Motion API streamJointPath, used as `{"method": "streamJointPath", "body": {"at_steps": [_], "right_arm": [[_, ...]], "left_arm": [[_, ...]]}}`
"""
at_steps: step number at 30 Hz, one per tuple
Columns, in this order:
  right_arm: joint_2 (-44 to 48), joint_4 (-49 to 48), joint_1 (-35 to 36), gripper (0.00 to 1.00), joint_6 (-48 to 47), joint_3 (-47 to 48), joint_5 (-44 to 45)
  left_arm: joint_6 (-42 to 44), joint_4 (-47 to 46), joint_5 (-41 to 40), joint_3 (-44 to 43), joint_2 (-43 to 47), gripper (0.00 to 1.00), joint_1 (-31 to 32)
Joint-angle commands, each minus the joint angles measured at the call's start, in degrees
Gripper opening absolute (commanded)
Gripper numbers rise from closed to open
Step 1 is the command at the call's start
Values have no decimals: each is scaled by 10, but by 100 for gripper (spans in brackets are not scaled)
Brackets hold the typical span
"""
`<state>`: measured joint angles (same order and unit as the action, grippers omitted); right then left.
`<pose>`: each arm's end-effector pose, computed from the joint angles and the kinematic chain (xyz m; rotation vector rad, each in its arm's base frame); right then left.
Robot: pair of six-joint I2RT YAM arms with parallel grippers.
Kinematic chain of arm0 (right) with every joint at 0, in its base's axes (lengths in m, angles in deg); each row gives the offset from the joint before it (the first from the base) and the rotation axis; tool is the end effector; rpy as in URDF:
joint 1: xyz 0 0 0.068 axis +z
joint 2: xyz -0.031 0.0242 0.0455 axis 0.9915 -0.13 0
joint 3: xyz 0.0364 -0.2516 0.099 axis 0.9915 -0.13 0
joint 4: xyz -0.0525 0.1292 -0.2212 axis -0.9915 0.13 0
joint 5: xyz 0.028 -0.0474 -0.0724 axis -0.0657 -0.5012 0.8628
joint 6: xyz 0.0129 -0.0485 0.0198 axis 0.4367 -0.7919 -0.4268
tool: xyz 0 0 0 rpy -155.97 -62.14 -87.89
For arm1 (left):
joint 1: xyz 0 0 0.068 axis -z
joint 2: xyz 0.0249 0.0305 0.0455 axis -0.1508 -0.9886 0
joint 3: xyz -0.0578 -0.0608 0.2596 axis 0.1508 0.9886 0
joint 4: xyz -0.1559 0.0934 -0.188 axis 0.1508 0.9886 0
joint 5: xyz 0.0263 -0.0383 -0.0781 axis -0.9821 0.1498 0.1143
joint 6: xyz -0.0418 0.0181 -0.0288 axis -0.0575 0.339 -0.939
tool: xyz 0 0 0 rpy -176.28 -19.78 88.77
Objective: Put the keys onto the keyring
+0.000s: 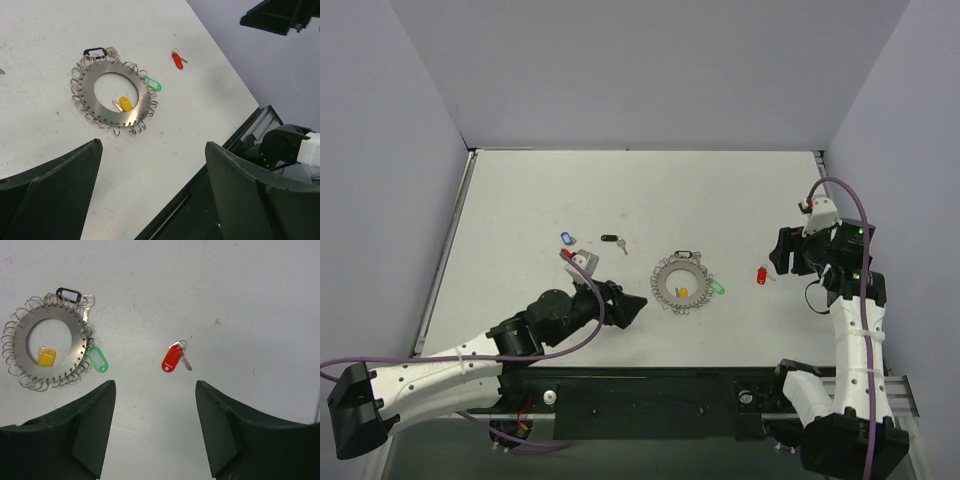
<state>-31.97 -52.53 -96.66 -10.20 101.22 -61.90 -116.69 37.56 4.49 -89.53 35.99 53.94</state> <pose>0.2054 -0.0337 0.3131 -0.3358 1.9666 0.1980 0.0938 -0.1616 0.2515 0.2265 1.8195 -1.0357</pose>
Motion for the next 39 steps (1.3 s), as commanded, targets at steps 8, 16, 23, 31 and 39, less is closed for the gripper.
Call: {"method": "streamJointPath", "body": {"at_steps": [8,16,23,31,39], "right_arm": [[58,26,-36,86,51,-15,-146],[61,59,-51,86,-30,-31,-298],[58,54,-53,86,-35,-60,-315],[53,53,-53,86,-45,-74,-320],[51,54,-54,86,-53,-83,-329]], "left_arm": [[-76,59,59,-85,-45,95,-49],[-131,62,98,-61,-73,95,-95],[-113,77,109,-96,-170,93,-99],[-73,113,85,-201,-363,80,-108],[-67,107,126,-252,-452,67,-141]]}}
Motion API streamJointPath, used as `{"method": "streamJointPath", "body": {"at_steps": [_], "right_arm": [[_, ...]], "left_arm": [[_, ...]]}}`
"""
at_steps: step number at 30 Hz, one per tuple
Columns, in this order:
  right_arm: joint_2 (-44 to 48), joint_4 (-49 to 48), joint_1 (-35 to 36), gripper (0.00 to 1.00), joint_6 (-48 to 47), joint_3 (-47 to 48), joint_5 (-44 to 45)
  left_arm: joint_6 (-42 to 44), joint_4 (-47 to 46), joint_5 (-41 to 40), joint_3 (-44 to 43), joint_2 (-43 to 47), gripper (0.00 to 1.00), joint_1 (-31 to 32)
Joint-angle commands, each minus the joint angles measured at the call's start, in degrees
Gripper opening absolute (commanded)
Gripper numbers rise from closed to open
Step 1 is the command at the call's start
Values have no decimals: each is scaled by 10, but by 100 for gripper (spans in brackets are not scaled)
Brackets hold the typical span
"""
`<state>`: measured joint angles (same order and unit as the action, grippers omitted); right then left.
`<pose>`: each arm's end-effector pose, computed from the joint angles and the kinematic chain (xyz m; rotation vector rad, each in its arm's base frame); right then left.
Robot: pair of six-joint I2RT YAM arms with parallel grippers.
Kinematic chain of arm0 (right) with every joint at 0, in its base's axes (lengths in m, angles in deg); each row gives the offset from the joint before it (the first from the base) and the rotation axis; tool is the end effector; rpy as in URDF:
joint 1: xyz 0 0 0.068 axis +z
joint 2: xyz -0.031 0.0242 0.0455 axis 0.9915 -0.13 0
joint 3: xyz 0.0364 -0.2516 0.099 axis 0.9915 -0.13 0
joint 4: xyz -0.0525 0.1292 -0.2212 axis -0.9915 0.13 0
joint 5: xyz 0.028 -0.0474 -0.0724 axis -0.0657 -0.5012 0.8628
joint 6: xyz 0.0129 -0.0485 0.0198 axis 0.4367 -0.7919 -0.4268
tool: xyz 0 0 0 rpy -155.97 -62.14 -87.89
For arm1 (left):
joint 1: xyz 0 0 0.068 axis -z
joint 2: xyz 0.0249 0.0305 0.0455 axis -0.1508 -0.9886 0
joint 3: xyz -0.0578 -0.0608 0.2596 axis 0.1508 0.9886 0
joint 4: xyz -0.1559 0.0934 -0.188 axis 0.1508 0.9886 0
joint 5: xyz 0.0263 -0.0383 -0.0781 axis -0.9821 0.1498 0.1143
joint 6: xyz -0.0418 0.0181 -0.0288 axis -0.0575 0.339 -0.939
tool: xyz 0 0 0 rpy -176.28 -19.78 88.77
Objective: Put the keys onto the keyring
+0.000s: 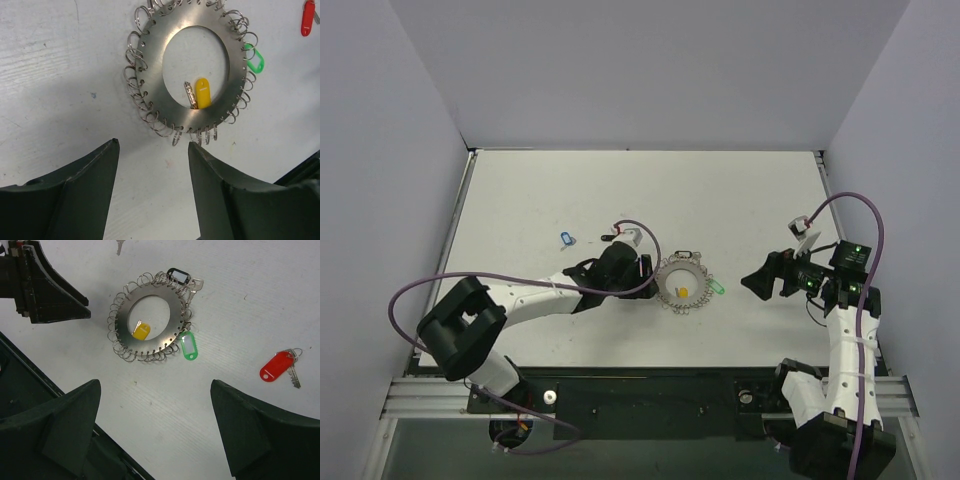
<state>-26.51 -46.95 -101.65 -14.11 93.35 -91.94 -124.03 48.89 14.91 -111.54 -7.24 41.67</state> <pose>0.1715 -0.0270 0.2819 -0.5465 1.8527 0.6885 0.2006 -0.2380 0.1885 0.1100 2.4047 -0.7372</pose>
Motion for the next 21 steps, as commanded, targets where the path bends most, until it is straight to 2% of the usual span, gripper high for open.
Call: {"method": "streamJointPath", "body": {"at_steps": [1,8,13,16,21], "right_arm": [[-5,-2,-3,86,-15,-5,-30],[-7,4,3,85,-21,-5,-47],[-14,44,34,84,-82,0,-53],[-17,46,52,83,-87,1,-43],[-23,46,65,83,-88,0,-34]], "left_arm": [[1,-8,20,-31,-24,65,-18],[-72,-44,9,-9,-39,52,-9],[-142,-115,-36,43,-25,52,14],[-157,-153,-48,64,-32,46,26],[-163,-203,-19,95,-37,45,27]]}}
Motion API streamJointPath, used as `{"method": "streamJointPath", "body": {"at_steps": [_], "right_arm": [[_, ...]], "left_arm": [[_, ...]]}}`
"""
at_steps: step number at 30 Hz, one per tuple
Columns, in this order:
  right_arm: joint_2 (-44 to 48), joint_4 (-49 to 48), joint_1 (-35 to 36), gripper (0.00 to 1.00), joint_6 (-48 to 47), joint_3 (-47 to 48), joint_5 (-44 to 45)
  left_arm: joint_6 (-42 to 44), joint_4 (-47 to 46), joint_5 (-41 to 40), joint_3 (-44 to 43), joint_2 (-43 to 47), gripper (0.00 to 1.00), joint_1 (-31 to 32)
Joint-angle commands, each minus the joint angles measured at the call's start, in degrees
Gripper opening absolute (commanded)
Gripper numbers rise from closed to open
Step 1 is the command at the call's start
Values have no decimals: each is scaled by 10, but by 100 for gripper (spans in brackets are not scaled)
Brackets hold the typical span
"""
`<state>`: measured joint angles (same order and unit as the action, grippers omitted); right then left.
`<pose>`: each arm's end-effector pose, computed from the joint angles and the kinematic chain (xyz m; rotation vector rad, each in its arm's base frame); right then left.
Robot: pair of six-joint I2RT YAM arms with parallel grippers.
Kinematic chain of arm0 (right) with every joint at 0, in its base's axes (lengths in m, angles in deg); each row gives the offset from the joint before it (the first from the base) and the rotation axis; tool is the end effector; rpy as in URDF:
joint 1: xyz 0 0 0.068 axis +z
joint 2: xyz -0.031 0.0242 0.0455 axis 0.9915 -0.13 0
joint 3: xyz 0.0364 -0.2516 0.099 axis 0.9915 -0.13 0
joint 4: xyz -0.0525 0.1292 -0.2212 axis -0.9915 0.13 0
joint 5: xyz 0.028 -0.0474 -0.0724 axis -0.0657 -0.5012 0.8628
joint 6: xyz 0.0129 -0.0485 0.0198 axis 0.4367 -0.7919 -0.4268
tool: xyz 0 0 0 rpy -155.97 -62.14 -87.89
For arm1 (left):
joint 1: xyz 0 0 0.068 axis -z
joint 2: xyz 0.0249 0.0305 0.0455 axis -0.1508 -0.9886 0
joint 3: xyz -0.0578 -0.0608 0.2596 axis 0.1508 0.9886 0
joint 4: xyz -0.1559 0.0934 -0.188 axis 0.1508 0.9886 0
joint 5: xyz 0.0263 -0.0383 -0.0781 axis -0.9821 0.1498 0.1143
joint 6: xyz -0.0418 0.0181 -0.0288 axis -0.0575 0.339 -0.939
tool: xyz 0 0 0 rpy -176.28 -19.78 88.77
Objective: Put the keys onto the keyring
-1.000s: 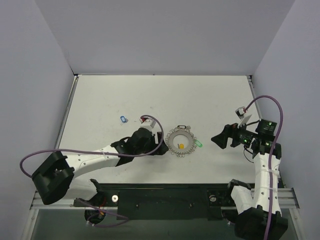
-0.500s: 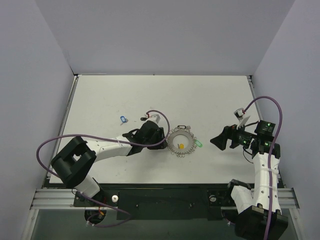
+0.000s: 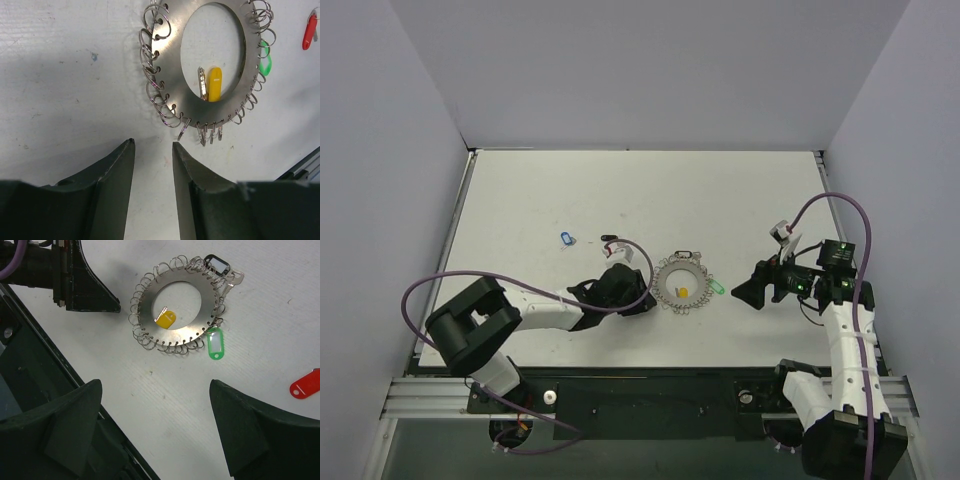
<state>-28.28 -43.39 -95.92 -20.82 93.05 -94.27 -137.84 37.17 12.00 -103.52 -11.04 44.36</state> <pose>0.1738 -0.0091 0.2719 -0.7202 1.8310 0.7820 0.1838 -0.2370 0.1455 -0.1529 2.4313 -0.8183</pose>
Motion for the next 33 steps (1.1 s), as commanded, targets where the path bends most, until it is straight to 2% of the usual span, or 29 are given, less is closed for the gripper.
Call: {"method": "streamJointPath", "body": {"at_steps": [1,5,8,11,22,33], "right_arm": [[-6,9,8,83,-22,3,-9],[-8,10,10,83,-22,3,-9],[-8,10,10,83,-23,1,-9],[-9,10,10,83,-24,1,-10],[-14,10,10,83,-27,-1,-7],[-17,11,10,83,-29,-2,-5]], "left_arm": [[-24,-106,16,20,0,45,0],[-53,-205,53,49,-12,45,-4],[-55,-230,70,43,-29,45,-5],[-53,-229,91,38,-45,45,-4],[-5,-173,75,15,-65,41,1],[6,-172,80,-2,-81,31,3]]}}
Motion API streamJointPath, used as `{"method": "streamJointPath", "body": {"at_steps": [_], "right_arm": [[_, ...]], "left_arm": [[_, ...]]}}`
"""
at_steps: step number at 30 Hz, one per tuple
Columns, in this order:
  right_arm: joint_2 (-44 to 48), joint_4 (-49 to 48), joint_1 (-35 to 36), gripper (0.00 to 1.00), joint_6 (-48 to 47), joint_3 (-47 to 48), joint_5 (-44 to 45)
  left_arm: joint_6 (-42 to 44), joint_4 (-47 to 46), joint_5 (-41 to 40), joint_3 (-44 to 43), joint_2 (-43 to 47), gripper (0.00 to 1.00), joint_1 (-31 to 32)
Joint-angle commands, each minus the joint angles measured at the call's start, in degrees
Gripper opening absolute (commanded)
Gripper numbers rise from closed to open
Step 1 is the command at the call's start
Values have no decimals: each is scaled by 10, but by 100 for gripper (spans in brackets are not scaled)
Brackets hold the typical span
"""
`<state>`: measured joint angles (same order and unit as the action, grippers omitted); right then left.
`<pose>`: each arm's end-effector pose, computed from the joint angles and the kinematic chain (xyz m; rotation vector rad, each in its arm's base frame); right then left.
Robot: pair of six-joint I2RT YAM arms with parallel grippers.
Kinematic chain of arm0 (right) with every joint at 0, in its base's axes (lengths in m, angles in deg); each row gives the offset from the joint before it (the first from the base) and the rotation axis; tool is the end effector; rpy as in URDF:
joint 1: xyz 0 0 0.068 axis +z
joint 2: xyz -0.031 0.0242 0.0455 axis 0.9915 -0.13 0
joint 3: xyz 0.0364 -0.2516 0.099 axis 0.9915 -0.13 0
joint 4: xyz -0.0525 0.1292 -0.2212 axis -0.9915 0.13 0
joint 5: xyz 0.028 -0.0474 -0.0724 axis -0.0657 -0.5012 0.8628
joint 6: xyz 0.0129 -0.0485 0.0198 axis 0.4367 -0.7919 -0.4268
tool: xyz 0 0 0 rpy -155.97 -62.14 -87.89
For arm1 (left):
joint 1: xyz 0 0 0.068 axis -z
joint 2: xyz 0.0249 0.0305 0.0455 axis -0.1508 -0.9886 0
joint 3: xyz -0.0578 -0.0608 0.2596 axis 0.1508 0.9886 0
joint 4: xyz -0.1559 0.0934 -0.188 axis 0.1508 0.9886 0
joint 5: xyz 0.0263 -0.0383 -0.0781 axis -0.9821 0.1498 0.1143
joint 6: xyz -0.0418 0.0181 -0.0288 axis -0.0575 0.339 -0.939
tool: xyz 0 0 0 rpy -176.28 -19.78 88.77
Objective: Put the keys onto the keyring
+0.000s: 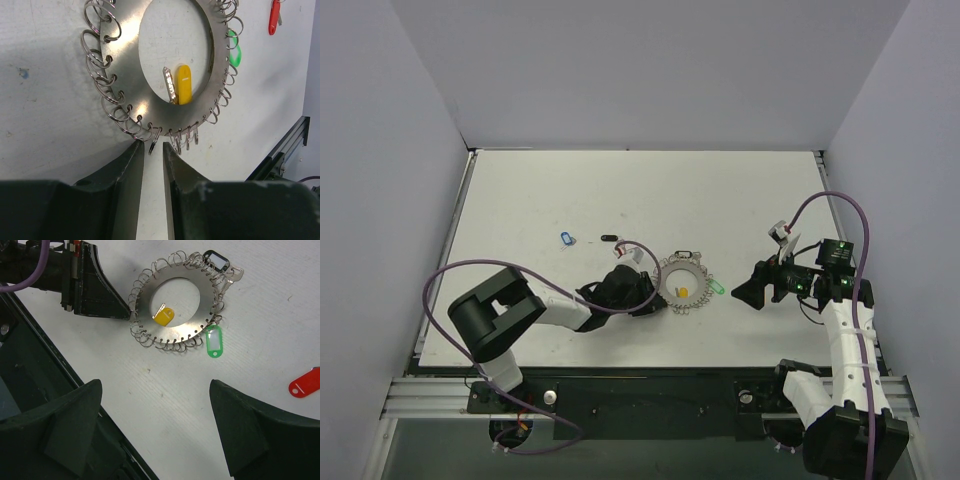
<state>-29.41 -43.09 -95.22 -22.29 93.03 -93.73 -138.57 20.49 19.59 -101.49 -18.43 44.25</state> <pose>0.1768 -0.0078 0.2682 -0.7408 1.8407 0.7813 0.1889 -0.2505 0.1240 -0.0948 2.3851 -1.0508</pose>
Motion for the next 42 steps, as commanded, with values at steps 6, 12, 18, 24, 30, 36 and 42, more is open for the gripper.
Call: {"method": "streamJointPath", "body": {"at_steps": [6,12,18,24,30,36,42], "right_arm": [[-7,7,3,83,-14,-2,-10],[-6,8,3,83,-14,-3,-9],[-5,8,3,83,-14,-2,-11],[-3,13,3,83,-17,-1,-13],[0,61,20,83,-91,6,-24],[-2,115,75,82,-186,14,-13],[4,178,183,82,-378,34,-5]], "left_arm": [[13,-14,7,-25,-15,24,6],[15,-5,1,-29,-11,21,8],[18,12,0,-34,-1,11,8],[18,33,11,-42,11,0,7],[12,134,31,-82,66,0,-2],[-3,207,69,-118,95,0,-18],[-64,208,127,-121,111,0,-31]]}}
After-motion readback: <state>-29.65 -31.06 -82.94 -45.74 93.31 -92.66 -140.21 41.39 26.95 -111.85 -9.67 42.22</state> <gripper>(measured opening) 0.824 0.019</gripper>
